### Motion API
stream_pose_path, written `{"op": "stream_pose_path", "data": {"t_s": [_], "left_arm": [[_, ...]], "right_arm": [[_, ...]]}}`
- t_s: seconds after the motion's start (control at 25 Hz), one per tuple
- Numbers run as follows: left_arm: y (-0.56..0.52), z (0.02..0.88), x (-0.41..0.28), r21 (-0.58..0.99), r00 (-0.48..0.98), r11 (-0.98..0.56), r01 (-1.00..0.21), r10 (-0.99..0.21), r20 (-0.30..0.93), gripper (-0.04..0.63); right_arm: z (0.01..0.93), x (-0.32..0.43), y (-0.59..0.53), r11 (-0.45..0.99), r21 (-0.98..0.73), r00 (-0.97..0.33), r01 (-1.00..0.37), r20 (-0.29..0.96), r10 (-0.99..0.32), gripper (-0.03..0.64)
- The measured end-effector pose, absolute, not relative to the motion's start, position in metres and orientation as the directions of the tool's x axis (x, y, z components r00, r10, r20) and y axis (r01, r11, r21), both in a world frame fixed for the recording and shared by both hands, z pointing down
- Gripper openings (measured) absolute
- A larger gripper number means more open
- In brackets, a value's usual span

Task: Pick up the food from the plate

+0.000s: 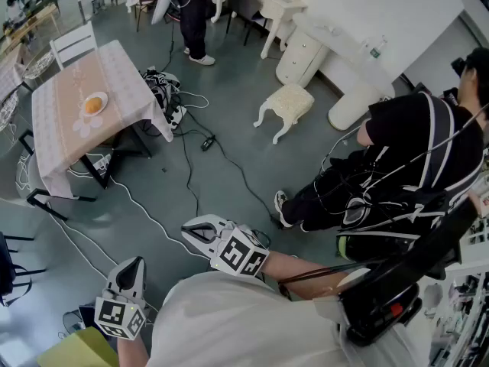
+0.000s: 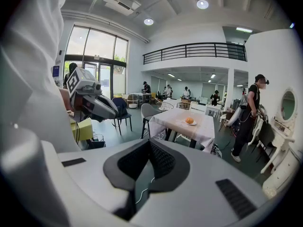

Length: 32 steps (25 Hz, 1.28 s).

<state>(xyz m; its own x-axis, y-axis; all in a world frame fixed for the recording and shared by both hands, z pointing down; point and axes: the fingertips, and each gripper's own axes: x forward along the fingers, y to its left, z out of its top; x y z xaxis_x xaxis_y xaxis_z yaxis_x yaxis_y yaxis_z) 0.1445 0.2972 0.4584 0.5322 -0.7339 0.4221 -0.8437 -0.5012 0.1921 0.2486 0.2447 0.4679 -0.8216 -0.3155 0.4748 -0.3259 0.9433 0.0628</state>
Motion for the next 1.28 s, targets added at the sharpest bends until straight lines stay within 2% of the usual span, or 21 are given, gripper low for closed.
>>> {"op": "stream_pose_path", "data": {"t_s": [0.48,0.68,0.8,0.88,1.16,1.28], "left_arm": [[0.266,0.463,0.171,0.184,0.518,-0.492,-0.851,-0.732,0.441,0.009],[0.244,0.462,0.176,0.146,0.443,-0.426,-0.893,-0.772,0.456,0.009],[0.228,0.46,0.163,0.125,0.389,-0.376,-0.918,-0.795,0.464,0.009],[0.213,0.461,0.152,0.125,0.381,-0.368,-0.922,-0.795,0.472,0.009],[0.139,0.469,0.096,0.158,0.401,-0.37,-0.915,-0.804,0.439,0.016],[0.097,0.47,0.053,0.168,0.447,-0.417,-0.894,-0.791,0.417,0.049]], "right_arm": [[0.475,0.276,0.22,0.951,0.063,-0.83,-0.303,0.473,-0.296,0.015],[0.483,0.291,0.188,0.955,0.07,-0.849,-0.288,0.442,-0.289,0.015],[0.491,0.284,0.159,0.955,0.056,-0.845,-0.293,0.451,-0.286,0.039],[0.492,0.275,0.137,0.956,0.059,-0.84,-0.289,0.464,-0.282,0.109],[0.505,0.231,0.076,0.952,0.075,-0.819,-0.296,0.493,-0.293,0.114],[0.509,0.19,0.05,0.942,0.081,-0.797,-0.325,0.513,-0.319,0.114]]}}
